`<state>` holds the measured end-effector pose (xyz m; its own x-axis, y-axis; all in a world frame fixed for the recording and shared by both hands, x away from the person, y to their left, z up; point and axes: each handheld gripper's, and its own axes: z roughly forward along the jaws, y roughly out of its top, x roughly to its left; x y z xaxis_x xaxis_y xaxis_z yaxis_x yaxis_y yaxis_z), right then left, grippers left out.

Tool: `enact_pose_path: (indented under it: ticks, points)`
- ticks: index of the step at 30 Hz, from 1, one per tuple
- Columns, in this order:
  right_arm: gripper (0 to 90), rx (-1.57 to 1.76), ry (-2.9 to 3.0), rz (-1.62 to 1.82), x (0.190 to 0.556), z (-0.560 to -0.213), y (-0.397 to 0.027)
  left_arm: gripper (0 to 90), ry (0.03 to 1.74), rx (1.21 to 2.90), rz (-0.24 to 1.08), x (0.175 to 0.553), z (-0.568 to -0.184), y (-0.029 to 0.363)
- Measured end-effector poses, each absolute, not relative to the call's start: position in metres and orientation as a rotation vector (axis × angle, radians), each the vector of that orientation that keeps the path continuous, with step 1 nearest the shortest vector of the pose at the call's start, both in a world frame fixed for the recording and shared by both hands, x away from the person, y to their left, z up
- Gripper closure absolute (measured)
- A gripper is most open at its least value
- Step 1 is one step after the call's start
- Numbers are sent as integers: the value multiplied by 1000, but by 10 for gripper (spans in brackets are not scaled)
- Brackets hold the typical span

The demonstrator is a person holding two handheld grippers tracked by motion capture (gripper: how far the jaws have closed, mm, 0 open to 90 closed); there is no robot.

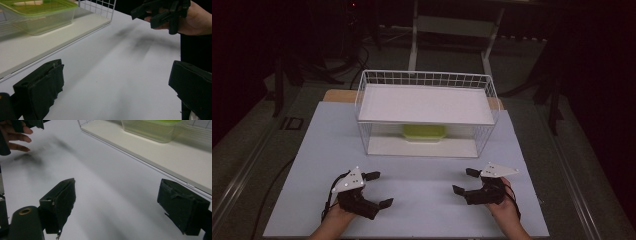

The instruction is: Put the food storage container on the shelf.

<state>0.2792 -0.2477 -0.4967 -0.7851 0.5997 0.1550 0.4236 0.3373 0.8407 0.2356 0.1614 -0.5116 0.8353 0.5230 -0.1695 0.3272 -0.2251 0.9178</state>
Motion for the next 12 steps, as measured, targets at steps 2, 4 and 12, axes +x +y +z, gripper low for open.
enact_pose_path:
  ticks: [2, 4, 12]
  points:
    - [151, 943, 2409, 1452, 279, -496, -249, 4, 643, 1835, 199, 236, -512, 161]
    - [151, 941, 2406, 1449, 279, -496, -249, 4, 643, 1835, 201, 236, -512, 161]
    - [151, 942, 2417, 1449, 280, -498, -248, 4, 642, 1827, 212, 236, -511, 161]
